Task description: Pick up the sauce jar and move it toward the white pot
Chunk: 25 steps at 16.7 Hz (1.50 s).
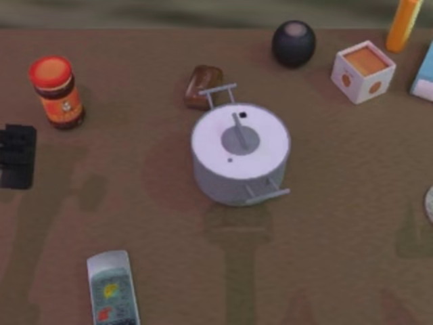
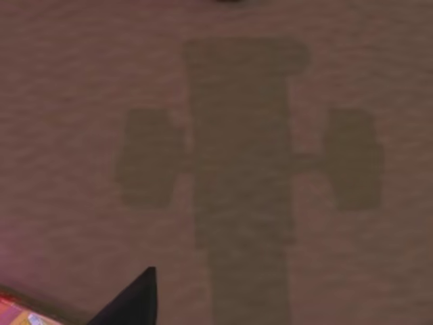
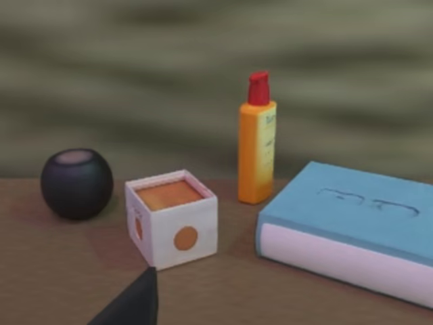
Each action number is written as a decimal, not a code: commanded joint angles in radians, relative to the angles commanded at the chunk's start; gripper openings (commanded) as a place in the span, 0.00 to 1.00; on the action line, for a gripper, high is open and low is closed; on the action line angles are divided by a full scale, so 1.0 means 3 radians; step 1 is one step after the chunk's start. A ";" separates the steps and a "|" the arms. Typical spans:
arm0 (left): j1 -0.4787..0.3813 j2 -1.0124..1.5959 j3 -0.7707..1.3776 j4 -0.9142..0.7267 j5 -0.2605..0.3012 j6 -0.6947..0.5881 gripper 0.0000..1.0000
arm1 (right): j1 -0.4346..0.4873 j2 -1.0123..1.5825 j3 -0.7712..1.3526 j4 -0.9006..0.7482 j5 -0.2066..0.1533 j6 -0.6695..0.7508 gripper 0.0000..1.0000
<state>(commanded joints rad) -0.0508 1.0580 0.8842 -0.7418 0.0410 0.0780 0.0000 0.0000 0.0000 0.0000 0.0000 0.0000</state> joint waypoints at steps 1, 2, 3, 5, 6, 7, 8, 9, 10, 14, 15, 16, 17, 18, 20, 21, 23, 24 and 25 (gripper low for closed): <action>-0.0010 0.0324 0.0350 -0.0195 0.0007 0.0023 1.00 | 0.0000 0.0000 0.0000 0.0000 0.0000 0.0000 1.00; -0.0020 0.0649 0.0709 -0.0387 0.0013 0.0046 1.00 | 0.0000 0.0000 0.0000 0.0000 0.0000 0.0000 1.00; -0.0027 0.0974 0.1076 -0.0575 0.0016 0.0068 1.00 | 0.0000 0.0000 0.0000 0.0000 0.0000 0.0000 1.00; -0.0036 0.1616 0.1824 -0.0935 0.0019 0.0110 1.00 | 0.0000 0.0000 0.0000 0.0000 0.0000 0.0000 1.00; -0.0037 0.1934 0.2200 -0.1107 0.0019 0.0131 1.00 | 0.0000 0.0000 0.0000 0.0000 0.0000 0.0000 1.00; -0.0035 0.2247 0.2574 -0.1272 0.0017 0.0151 1.00 | 0.0000 0.0000 0.0000 0.0000 0.0000 0.0000 1.00; -0.0031 0.2555 0.2940 -0.1428 0.0015 0.0171 1.00 | 0.0000 0.0000 0.0000 0.0000 0.0000 0.0000 1.00; -0.0024 0.2857 0.3299 -0.1578 0.0012 0.0191 1.00 | 0.0000 0.0000 0.0000 0.0000 0.0000 0.0000 1.00; -0.0017 0.3151 0.3649 -0.1721 0.0009 0.0209 1.00 | 0.0000 0.0000 0.0000 0.0000 0.0000 0.0000 1.00; 0.0023 0.4203 0.4884 -0.2212 -0.0009 0.0270 1.00 | 0.0000 0.0000 0.0000 0.0000 0.0000 0.0000 1.00; 0.0032 0.4424 0.5141 -0.2312 -0.0014 0.0281 1.00 | 0.0000 0.0000 0.0000 0.0000 0.0000 0.0000 1.00; 0.0041 0.4620 0.5368 -0.2398 -0.0020 0.0291 1.00 | 0.0000 0.0000 0.0000 0.0000 0.0000 0.0000 1.00; 0.0048 0.4796 0.5569 -0.2474 -0.0025 0.0298 1.00 | 0.0000 0.0000 0.0000 0.0000 0.0000 0.0000 1.00; 0.0055 0.4949 0.5743 -0.2540 -0.0030 0.0304 1.00 | 0.0000 0.0000 0.0000 0.0000 0.0000 0.0000 1.00; 0.0064 0.5163 0.5981 -0.2628 -0.0039 0.0311 1.00 | 0.0000 0.0000 0.0000 0.0000 0.0000 0.0000 1.00; 0.0067 0.5226 0.6049 -0.2653 -0.0043 0.0312 1.00 | 0.0000 0.0000 0.0000 0.0000 0.0000 0.0000 1.00; 0.0069 0.5261 0.6087 -0.2667 -0.0044 0.0313 1.00 | 0.0000 0.0000 0.0000 0.0000 0.0000 0.0000 1.00; 0.0069 0.5261 0.6087 -0.2667 -0.0044 0.0313 1.00 | 0.0000 0.0000 0.0000 0.0000 0.0000 0.0000 1.00; 0.0069 0.5261 0.6087 -0.2667 -0.0044 0.0313 1.00 | 0.0000 0.0000 0.0000 0.0000 0.0000 0.0000 1.00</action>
<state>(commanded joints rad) -0.0302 2.6361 2.7103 -1.5419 0.0277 0.1719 0.0000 0.0000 0.0000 0.0000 0.0000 0.0000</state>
